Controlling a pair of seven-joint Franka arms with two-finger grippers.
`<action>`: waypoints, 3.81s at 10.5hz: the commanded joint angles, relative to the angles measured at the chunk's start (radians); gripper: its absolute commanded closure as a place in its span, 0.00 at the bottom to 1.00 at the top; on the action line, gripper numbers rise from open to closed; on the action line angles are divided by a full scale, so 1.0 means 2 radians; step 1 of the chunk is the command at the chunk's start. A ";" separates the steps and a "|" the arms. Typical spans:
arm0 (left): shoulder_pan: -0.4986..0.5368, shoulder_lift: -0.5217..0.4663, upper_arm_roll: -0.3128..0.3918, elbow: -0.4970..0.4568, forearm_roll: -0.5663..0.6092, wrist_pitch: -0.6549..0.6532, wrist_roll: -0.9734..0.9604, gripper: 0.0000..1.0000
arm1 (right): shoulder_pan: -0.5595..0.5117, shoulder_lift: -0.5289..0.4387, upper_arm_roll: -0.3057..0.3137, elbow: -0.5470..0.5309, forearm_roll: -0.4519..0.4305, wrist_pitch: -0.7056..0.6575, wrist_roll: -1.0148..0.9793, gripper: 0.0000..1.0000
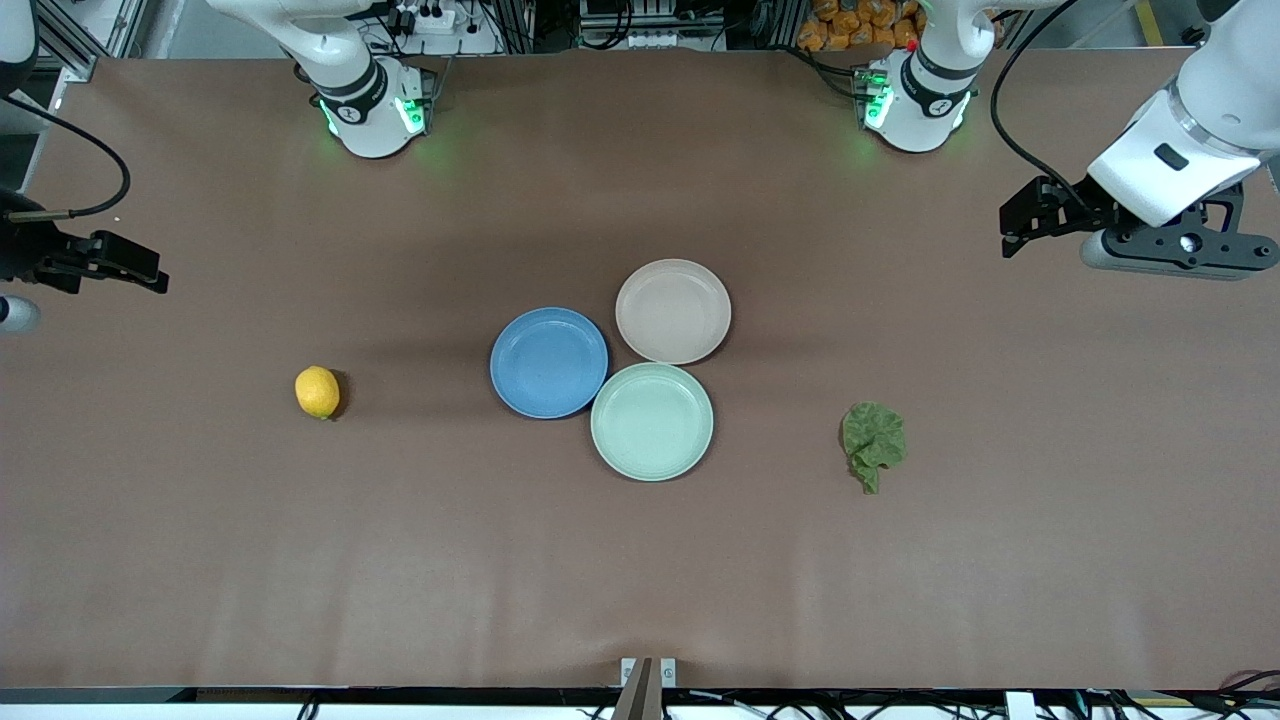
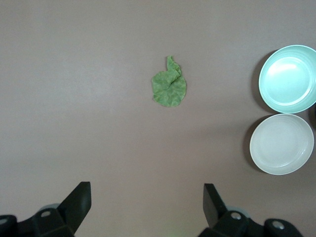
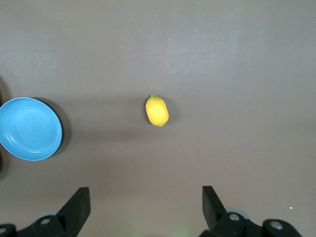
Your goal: Place lemon and lettuce in plates
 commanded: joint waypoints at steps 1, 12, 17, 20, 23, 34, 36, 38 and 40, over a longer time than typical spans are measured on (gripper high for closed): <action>-0.001 0.003 -0.001 0.006 -0.002 0.001 0.003 0.00 | -0.004 -0.007 0.001 -0.007 0.006 -0.004 0.002 0.00; -0.011 0.103 -0.001 0.007 0.000 0.062 0.003 0.00 | -0.010 -0.007 0.001 -0.009 0.006 -0.004 -0.001 0.00; -0.027 0.184 0.001 0.008 0.018 0.128 -0.028 0.00 | -0.022 -0.005 0.001 -0.026 0.006 0.005 -0.001 0.00; -0.039 0.235 0.002 0.012 0.029 0.180 -0.047 0.00 | -0.020 0.002 0.003 -0.068 0.006 0.054 -0.001 0.00; -0.047 0.275 0.004 0.012 0.032 0.231 -0.063 0.00 | -0.013 0.024 0.004 -0.083 0.006 0.074 -0.001 0.00; -0.053 0.368 0.010 0.008 0.067 0.285 -0.068 0.00 | -0.006 0.018 0.004 -0.266 0.006 0.297 -0.001 0.00; -0.053 0.380 0.011 0.009 0.067 0.286 -0.068 0.00 | -0.005 0.018 0.004 -0.297 0.006 0.337 -0.004 0.00; -0.051 0.387 0.011 0.009 0.067 0.295 -0.069 0.00 | -0.006 0.020 0.004 -0.332 0.006 0.389 -0.016 0.00; -0.051 0.399 0.011 0.009 0.067 0.311 -0.069 0.00 | -0.006 0.023 0.004 -0.382 0.006 0.464 -0.017 0.00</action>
